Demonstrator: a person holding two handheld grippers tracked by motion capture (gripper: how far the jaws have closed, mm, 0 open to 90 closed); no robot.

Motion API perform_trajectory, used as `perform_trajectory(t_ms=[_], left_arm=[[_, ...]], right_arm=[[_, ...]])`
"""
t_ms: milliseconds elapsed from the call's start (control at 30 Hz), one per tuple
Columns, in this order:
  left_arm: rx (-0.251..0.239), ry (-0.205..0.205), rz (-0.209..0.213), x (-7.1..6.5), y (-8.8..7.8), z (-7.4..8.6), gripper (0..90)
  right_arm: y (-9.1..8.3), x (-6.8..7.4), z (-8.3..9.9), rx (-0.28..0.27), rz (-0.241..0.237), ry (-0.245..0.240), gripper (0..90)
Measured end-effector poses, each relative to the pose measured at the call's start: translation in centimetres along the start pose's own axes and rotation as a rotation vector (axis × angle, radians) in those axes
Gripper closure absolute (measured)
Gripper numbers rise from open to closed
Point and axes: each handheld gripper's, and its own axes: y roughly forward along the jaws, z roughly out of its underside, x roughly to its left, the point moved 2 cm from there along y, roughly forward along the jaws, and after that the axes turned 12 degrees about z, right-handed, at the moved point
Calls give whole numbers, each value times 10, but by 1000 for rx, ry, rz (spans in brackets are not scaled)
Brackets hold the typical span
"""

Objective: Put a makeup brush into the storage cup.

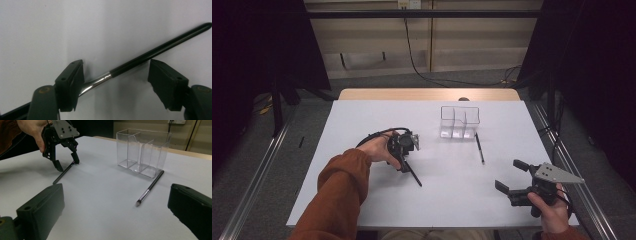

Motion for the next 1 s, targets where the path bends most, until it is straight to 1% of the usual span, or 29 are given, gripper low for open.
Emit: perform_trajectory(t_ms=[33, 67, 133, 167, 200, 233, 267, 300, 367, 400, 467, 500, 533, 567, 600, 633, 700, 767, 800, 833, 867, 933, 967, 1000], left_arm=[[-1, -10, 5, -1, 0, -1, 321], [-6, -10, -3, -2, 1, -1, 343], [11, -18, 4, -3, -1, -2, 377], [9, -23, 4, -3, -1, -2, 406], [10, -25, 13, -3, -2, -2, 439], [10, -29, 7, -3, -2, -2, 468], [13, -31, 14, -3, -3, -2, 496], [20, -31, 8, -3, -4, -2, 519], [10, -44, 7, -4, -4, -1, 565], [7, -50, 14, -4, -4, -1, 596], [23, -49, 3, -5, -4, -2, 646], [25, -53, -1, -6, -3, -3, 663], [30, -57, 7, -7, -3, -3, 671], [25, -62, -5, -8, -3, -3, 681], [29, -63, -4, -8, -3, -4, 692], [38, -67, 2, -8, -3, -4, 701], [32, -86, 9, -9, -3, -4, 731], [36, -88, 14, -9, -3, -4, 775], [35, -95, 32, -9, -3, -5, 809], [33, -103, 38, -9, -3, -5, 838], [36, -100, 37, -9, -3, -5, 840], [32, -110, 37, -9, -3, -5, 840], [27, -110, 24, -9, -3, -4, 840], [17, -127, 36, -9, -3, -4, 841]], right_arm=[[0, 0, 0, 0, 0, 1, 4], [0, 0, 0, 0, 1, 0, 4], [0, 0, 0, -3, 2, -1, 4], [0, 0, 0, -3, 1, -3, 4], [0, 1, 0, -2, 1, -1, 4], [0, 1, 0, -2, 2, -2, 4], [0, 1, 0, -3, 2, -1, 3], [0, 0, 0, -1, 2, 0, 4], [0, 0, 0, -2, 2, 0, 3], [0, 0, 0, -1, 2, -1, 4], [-1, 0, 0, -1, 2, 0, 4], [-1, 0, 0, 0, 2, 0, 4], [-1, 0, 0, 1, 4, -2, 4], [0, 0, 0, 1, 6, -2, 4], [0, 0, 0, 0, 6, -2, 4], [0, 1, 0, 0, 6, -2, 4], [0, 1, 0, 0, 8, -1, 4], [0, 0, 0, 0, 9, -1, 4], [0, 0, 0, 1, 9, -1, 4], [0, 0, 0, 1, 9, -1, 4], [0, 0, 0, 1, 10, -1, 4], [0, 0, 0, 2, 8, -2, 4], [0, 0, 0, 1, 9, -2, 4], [0, 0, 0, 1, 9, -2, 3]])
